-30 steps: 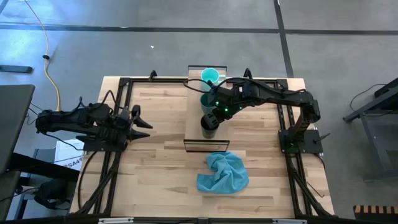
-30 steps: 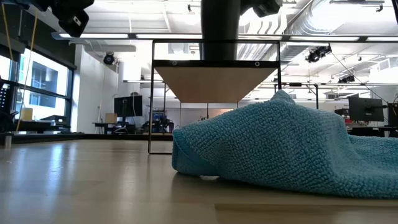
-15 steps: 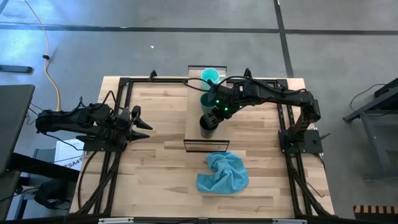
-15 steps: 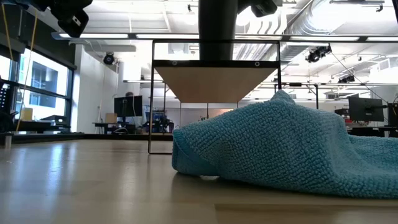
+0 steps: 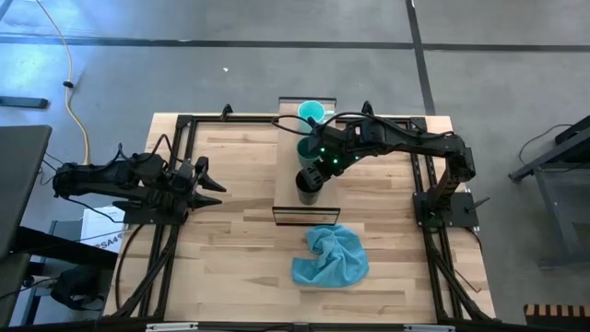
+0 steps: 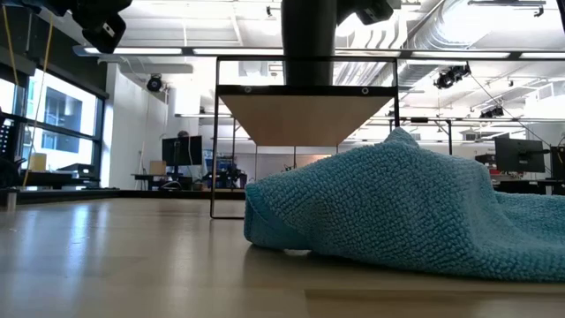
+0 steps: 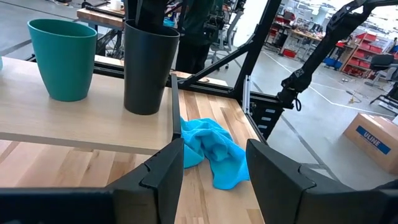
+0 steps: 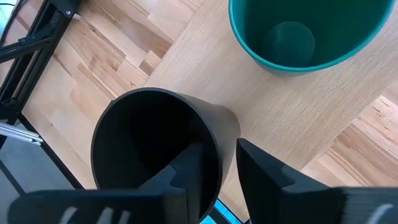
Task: Stack small to large cups/mugs on shelf
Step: Return to Home Position
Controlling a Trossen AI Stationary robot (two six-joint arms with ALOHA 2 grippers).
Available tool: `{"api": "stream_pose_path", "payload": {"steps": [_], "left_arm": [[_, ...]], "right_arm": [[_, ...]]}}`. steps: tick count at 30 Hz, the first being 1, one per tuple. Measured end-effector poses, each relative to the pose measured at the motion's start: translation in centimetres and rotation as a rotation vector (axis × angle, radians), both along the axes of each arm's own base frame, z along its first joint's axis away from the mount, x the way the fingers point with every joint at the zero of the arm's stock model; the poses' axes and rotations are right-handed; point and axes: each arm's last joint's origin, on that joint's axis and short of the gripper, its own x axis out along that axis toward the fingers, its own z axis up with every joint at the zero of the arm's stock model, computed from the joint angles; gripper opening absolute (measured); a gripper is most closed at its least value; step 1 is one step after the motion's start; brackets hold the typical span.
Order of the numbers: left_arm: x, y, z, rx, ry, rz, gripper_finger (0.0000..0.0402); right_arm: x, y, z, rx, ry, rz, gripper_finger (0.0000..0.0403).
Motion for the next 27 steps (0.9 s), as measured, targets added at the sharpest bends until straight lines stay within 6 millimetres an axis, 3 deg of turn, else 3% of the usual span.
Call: {"api": "stream_pose_path", "payload": {"steps": [27], "left_arm": [[0.0, 0.0, 0.0, 0.0, -0.005, 0.0, 0.0163]], "right_arm": [[-1.2, 0.1, 1.4, 0.02, -0.043, 0.006, 0.009]]}}
